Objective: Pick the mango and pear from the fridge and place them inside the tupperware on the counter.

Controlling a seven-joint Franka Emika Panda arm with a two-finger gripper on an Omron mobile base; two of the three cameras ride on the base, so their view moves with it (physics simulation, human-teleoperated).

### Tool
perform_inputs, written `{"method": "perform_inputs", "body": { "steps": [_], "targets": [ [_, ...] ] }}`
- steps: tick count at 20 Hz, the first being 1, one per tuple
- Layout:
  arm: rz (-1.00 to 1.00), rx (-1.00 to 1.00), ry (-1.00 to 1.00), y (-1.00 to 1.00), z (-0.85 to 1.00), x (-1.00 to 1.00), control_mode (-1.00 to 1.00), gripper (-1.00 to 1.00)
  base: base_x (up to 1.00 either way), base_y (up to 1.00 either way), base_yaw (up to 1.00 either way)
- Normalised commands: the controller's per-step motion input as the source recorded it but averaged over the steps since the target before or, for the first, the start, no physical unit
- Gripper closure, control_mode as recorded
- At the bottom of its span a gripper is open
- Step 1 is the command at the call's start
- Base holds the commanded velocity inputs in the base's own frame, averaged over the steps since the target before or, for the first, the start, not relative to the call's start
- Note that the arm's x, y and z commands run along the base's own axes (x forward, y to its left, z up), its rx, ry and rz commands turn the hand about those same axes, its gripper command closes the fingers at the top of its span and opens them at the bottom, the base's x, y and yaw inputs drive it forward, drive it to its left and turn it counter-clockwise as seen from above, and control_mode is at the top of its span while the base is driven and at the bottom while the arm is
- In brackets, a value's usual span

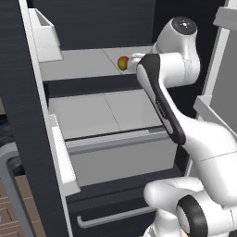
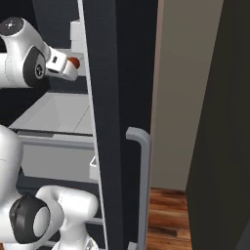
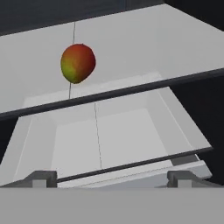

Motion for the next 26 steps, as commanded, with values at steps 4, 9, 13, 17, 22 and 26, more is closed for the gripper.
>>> {"method": "perform_inputs", "body": {
  "steps": [4,9,13,17,22,26],
  "targets": [
    [0.0,0.0,0.0,0.2,0.0,0.86,-1.0,-1.0,0.0,0.0,0.0],
    [0.0,0.0,0.0,0.25,0.0,0.86,-1.0,-1.0,0.0,0.0,0.0],
    [0.0,0.0,0.05,0.25,-0.01,0.77,-1.0,-1.0,0.0,0.0,0.0],
    [0.0,0.0,0.19,0.17,-0.11,0.69,-1.0,-1.0,0.0,0.0,0.0],
    [0.0,0.0,0.23,0.01,-0.15,0.52,-1.0,-1.0,0.0,0.0,0.0],
    [0.0,0.0,0.03,0.0,-0.02,0.6,-1.0,-1.0,0.0,0.0,0.0]
  ]
}}
